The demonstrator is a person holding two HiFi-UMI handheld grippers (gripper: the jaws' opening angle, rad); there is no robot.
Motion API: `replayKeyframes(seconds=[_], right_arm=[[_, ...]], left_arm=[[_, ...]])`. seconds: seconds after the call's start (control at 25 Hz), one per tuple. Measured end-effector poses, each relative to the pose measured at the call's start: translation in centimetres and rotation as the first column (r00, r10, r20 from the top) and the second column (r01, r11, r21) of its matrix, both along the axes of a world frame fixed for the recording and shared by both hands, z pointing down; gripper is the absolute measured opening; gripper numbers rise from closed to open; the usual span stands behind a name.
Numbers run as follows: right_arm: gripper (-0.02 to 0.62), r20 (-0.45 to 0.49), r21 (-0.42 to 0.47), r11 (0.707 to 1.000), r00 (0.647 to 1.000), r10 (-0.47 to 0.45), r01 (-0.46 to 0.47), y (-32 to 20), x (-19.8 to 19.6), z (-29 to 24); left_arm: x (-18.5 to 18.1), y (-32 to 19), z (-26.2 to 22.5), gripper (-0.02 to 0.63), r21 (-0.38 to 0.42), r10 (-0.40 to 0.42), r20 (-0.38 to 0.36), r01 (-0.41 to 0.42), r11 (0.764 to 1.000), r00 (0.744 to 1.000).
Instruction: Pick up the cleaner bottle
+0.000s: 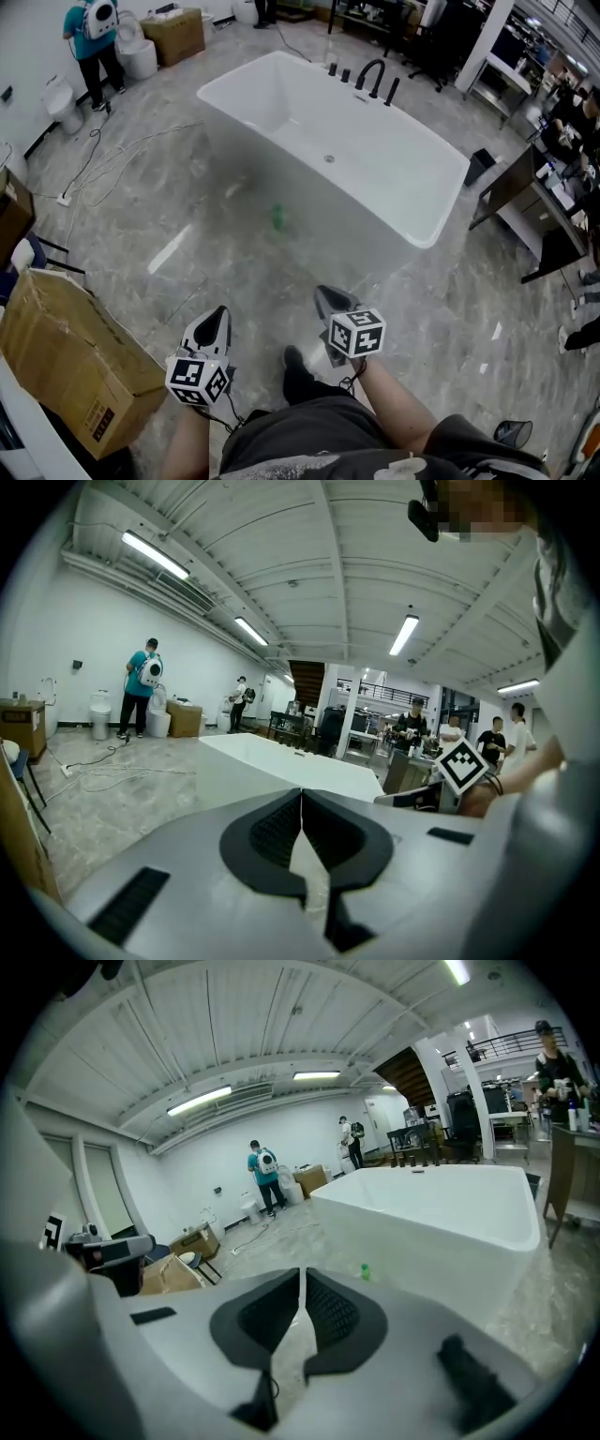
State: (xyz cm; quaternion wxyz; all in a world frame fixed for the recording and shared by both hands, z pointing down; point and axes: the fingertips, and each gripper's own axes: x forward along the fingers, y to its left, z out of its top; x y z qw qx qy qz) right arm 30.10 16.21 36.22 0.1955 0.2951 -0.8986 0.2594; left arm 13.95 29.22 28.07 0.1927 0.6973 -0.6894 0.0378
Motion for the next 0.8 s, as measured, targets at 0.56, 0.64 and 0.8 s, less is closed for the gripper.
replayKeyframes(seconds=[0.56,0.64,0.8], right_arm=[[0.034,0.013,-0.014,1.000,1.000,-0.005,0.005,-9.4,-2.4,1.5],[0.034,0.008,-0.021,1.000,1.000,0.005,-0.004,-9.8,-2.5,1.7],[0.034,0.000,-0.019,0.999,0.999,0.046,-0.046,-11.1,-2.4,2.1]], left_arm=[[-5.5,-8.9,-1.9,0.015,0.033,-0.101,0.019,0.100,0.994,0.995],[-5.7,-10.0,-2.0,0.015,0.037,-0.085,0.016,0.084,0.996,0.996],[-6.5,-12.0,-1.0,0.015,0.033,-0.045,0.004,0.045,0.998,0.999]])
